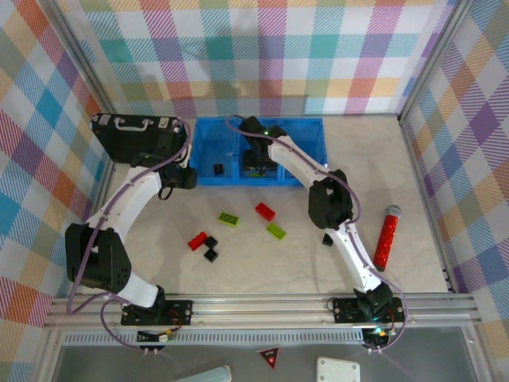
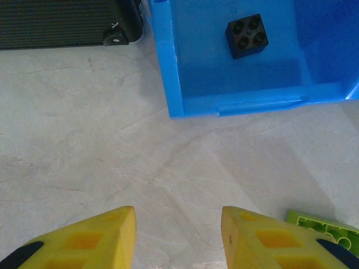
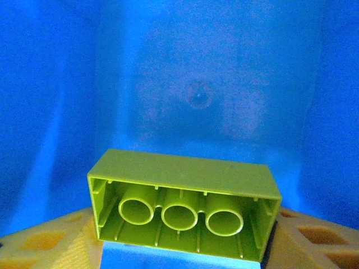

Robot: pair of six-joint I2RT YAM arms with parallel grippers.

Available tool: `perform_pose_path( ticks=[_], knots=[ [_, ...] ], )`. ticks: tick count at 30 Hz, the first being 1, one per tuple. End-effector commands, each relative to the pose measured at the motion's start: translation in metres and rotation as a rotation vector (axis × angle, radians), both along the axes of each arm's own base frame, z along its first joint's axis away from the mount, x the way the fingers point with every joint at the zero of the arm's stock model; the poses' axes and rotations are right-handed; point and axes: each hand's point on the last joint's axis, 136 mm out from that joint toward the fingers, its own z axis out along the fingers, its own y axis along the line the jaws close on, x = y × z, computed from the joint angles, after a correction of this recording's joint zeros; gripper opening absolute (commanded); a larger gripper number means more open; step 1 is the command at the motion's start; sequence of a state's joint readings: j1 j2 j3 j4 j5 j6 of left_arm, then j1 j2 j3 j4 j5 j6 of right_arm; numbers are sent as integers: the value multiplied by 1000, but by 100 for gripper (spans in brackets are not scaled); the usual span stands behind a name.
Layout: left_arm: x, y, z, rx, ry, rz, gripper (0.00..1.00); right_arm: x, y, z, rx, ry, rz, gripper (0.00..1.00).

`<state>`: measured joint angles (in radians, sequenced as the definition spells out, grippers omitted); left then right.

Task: Sort the legos into containers by color
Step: Place the lego in the container.

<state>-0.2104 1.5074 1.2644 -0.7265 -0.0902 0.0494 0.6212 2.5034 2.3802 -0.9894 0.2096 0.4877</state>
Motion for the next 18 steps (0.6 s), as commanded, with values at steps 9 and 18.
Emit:
perform_pose_path(
  ticks=[9, 18],
  knots=[
    [-1, 3, 4, -13, -9, 6, 44, 26, -16, -20, -13, -12, -37, 68],
    [-1, 3, 2, -10, 1, 8, 44, 24, -29, -25, -48, 9, -35, 75]
  ],
)
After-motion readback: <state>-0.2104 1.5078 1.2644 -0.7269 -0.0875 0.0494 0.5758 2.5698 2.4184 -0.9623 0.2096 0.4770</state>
